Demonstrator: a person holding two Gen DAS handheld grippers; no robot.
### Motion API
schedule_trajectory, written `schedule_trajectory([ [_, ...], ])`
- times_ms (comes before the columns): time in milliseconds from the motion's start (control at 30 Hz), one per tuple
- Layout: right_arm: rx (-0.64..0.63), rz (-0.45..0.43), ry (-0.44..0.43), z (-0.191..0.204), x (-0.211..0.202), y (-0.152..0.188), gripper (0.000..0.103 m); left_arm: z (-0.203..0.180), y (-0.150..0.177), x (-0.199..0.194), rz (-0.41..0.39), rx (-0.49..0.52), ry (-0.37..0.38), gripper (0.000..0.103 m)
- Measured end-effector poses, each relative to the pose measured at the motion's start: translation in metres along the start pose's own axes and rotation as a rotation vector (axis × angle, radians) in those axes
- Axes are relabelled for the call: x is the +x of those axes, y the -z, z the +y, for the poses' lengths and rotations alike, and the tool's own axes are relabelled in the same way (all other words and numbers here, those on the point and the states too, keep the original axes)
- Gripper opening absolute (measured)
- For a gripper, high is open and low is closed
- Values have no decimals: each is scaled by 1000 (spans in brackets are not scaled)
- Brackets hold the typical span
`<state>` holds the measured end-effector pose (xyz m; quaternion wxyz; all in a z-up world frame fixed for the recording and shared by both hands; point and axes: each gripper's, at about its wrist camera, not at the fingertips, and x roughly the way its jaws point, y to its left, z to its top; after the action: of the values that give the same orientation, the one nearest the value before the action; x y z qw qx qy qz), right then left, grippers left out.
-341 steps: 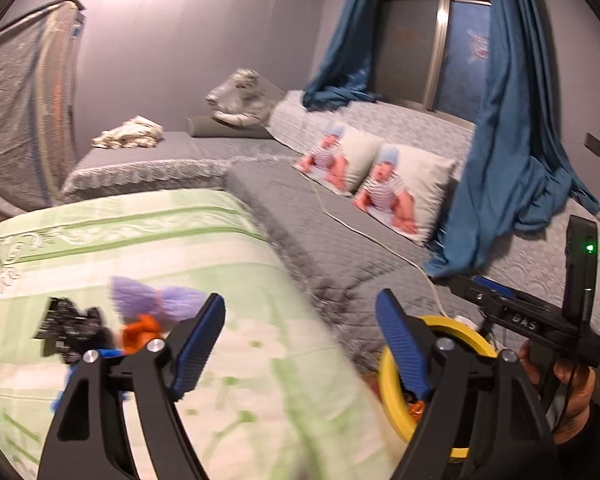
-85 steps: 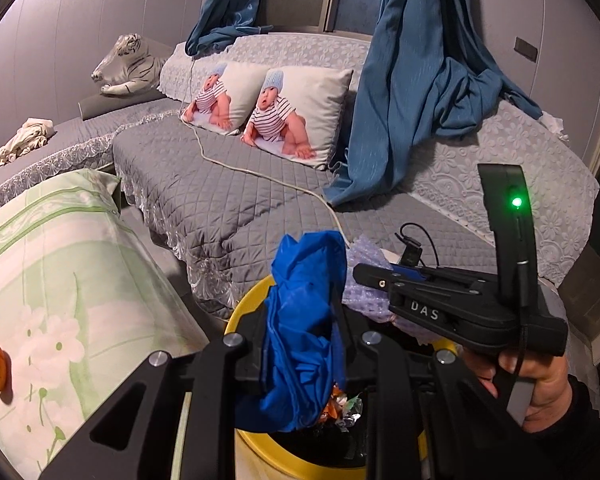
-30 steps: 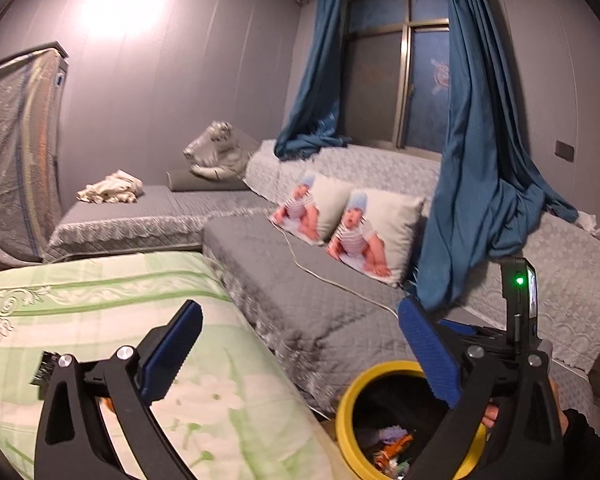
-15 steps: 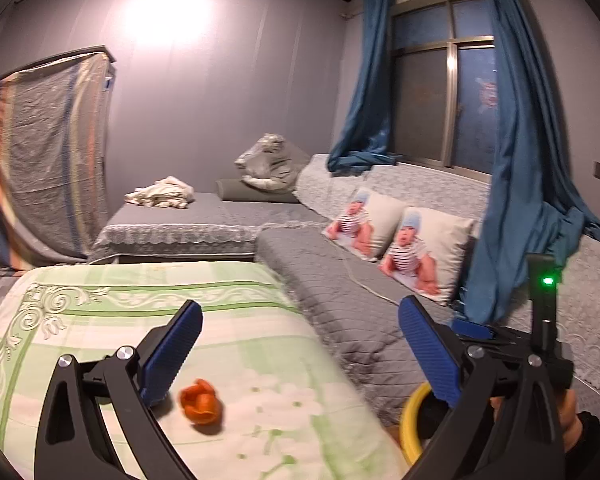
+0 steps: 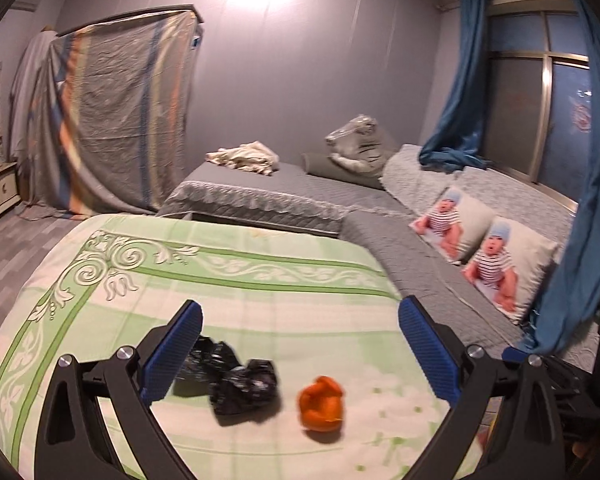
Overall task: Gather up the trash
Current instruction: 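Move both tools back over the black bag and orange peel on the bed, then grasp the black plastic bag with the left tool while the right tool grasps the orange peel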
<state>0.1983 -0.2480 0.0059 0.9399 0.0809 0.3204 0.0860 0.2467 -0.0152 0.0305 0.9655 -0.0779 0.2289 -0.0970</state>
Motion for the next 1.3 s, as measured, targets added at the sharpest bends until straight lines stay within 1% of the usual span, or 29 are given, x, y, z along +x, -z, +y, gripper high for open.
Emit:
schedule_trajectory([
  [167, -46, 40, -30, 27, 28, 0, 79, 21, 5, 18, 36, -36, -40, 95],
  [300, -70, 71, -48, 40, 48, 1, 79, 32, 11, 32, 67, -57, -60, 95],
  [700, -130, 161, -87, 69, 101, 16, 79, 67, 33, 77, 167, -124, -118, 95],
  [800, -142, 181, -91, 73, 112, 20, 79, 74, 38, 86, 187, -134, -129, 95],
  [1000, -141, 222, -96, 76, 137, 26, 79, 82, 47, 101, 231, -155, -126, 95],
  [1300, -140, 244, -98, 74, 155, 31, 79, 87, 60, 122, 290, -157, -140, 95],
])
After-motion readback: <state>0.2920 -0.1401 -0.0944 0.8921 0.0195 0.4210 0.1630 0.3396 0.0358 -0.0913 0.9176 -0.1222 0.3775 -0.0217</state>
